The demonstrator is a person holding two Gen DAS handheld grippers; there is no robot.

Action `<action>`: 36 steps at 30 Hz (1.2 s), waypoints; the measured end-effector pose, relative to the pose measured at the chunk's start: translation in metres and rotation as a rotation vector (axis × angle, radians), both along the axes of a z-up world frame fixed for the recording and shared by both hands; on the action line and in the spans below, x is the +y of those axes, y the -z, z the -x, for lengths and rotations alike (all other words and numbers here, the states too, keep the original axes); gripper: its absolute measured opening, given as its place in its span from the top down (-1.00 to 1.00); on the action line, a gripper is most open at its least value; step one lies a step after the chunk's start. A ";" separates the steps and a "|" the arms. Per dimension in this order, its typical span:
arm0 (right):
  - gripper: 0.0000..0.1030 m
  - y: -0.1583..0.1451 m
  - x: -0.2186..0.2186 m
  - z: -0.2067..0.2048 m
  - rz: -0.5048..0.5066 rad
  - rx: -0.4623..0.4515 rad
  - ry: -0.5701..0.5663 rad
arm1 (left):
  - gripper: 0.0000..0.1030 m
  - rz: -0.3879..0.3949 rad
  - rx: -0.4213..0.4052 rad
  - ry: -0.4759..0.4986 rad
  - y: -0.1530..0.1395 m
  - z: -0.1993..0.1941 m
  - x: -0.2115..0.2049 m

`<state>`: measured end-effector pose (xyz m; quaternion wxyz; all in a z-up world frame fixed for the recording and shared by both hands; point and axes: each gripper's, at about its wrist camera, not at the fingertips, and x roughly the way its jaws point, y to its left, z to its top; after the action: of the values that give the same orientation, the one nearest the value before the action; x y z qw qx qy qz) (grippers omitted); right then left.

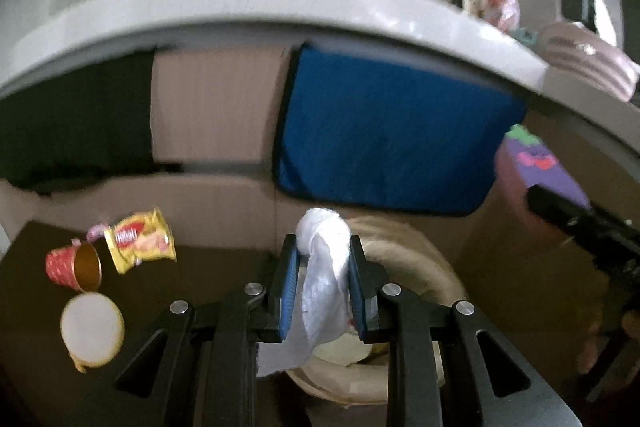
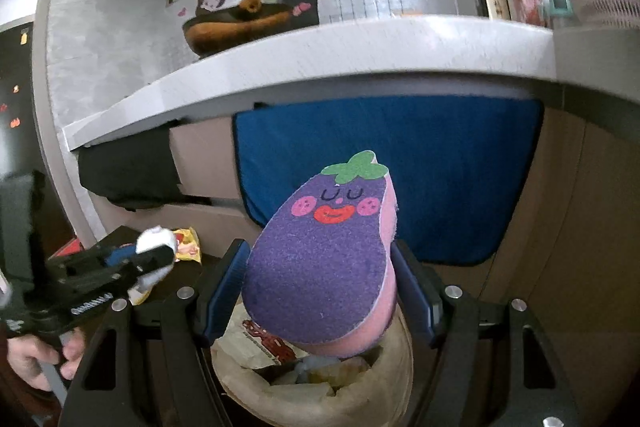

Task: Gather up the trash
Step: 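Carry the tissue in the left gripper while the right gripper carries the sponge, dropping both into the bin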

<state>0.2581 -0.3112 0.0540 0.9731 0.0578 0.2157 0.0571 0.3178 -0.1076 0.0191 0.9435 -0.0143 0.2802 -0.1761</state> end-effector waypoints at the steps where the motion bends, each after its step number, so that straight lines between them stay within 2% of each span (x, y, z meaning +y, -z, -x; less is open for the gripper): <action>1: -0.32 0.003 -0.001 -0.003 -0.002 0.008 0.001 | 0.53 0.007 0.014 -0.008 0.008 -0.006 0.002; 7: -0.32 0.028 -0.008 -0.019 -0.017 0.069 0.015 | 0.53 0.007 0.130 -0.018 0.061 -0.038 -0.001; 12: -0.32 0.046 -0.021 -0.030 -0.068 0.121 0.030 | 0.53 0.003 0.261 0.040 0.106 -0.060 -0.024; 17: -0.32 0.059 -0.028 -0.039 -0.080 0.155 0.043 | 0.53 0.050 0.351 0.141 0.129 -0.067 -0.042; 19: -0.32 0.064 -0.028 -0.045 -0.097 0.173 0.037 | 0.31 0.116 0.386 0.188 0.134 -0.069 -0.040; 20: -0.33 0.066 -0.028 -0.046 -0.101 0.177 0.033 | 0.21 0.147 0.396 0.198 0.134 -0.070 -0.037; 22: -0.36 0.070 -0.024 -0.051 -0.107 0.187 0.016 | -0.13 0.182 0.394 0.194 0.129 -0.071 -0.029; 27: -0.51 0.082 -0.010 -0.062 -0.093 0.214 -0.012 | -0.17 0.240 0.332 0.127 0.099 -0.067 0.005; 31: -0.52 0.088 0.000 -0.066 -0.096 0.240 -0.037 | -0.17 0.197 0.272 0.067 0.077 -0.060 0.031; 36: -0.52 0.087 0.025 -0.066 -0.021 0.244 -0.045 | -0.17 0.150 0.245 -0.014 0.070 -0.048 0.071</action>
<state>0.3241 -0.2863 -0.0332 0.9375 0.0699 0.3329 0.0736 0.3658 -0.0364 -0.0512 0.8997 -0.1081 0.3792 -0.1870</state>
